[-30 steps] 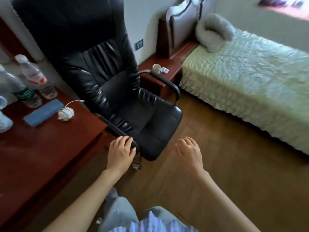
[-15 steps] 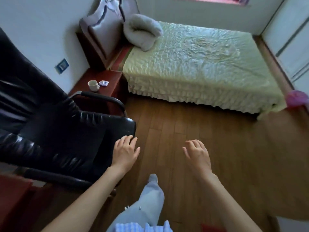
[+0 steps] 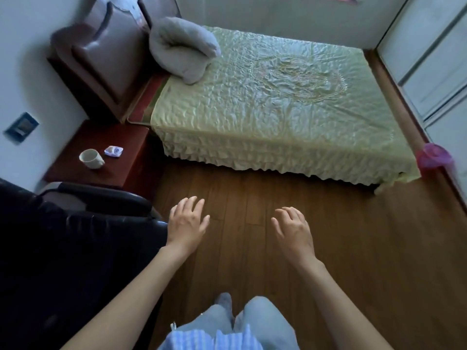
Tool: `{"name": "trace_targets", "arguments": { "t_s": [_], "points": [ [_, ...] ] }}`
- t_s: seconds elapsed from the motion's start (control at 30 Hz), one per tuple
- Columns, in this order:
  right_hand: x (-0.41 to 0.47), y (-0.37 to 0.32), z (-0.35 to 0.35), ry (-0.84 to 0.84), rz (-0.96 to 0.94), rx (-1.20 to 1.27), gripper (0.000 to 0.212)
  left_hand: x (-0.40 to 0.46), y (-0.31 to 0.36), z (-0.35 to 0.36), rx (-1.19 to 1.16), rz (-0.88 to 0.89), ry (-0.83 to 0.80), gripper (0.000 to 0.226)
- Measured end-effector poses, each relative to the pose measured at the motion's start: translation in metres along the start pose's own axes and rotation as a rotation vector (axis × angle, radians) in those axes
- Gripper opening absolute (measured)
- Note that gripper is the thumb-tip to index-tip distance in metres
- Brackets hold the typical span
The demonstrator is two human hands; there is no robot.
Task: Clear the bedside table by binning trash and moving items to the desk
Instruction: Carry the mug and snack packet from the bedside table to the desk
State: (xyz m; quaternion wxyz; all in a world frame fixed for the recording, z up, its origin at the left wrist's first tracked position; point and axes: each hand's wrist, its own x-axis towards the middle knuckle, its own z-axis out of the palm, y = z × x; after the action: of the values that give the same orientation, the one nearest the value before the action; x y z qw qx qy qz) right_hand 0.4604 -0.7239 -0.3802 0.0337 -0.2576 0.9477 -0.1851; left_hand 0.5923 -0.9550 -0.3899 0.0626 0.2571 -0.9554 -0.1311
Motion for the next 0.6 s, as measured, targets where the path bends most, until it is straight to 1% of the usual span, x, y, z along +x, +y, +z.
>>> {"name": "trace_targets", "arguments": {
  "t_s": [0.1, 0.27, 0.4, 0.53, 0.6],
  "points": [
    [0.049, -0.001, 0.006, -0.030, -0.041, 0.012, 0.034, 0.037, -0.005, 0.003, -0.004, -0.036, 0.010, 0.048],
    [0.143, -0.012, 0.021, -0.090, -0.153, 0.010, 0.028, 0.100, -0.021, 0.019, -0.015, -0.167, -0.011, 0.048],
    [0.238, -0.020, 0.039, -0.142, -0.259, -0.001, 0.032, 0.163, -0.035, 0.033, -0.004, -0.260, 0.002, 0.048],
    [0.333, -0.038, 0.055, -0.207, -0.387, -0.002, 0.034, 0.220, -0.045, 0.034, -0.004, -0.420, 0.021, 0.048],
    [0.373, -0.052, 0.062, -0.240, -0.481, -0.009, 0.034, 0.239, -0.048, 0.031, -0.003, -0.493, 0.046, 0.047]
  ]
}}
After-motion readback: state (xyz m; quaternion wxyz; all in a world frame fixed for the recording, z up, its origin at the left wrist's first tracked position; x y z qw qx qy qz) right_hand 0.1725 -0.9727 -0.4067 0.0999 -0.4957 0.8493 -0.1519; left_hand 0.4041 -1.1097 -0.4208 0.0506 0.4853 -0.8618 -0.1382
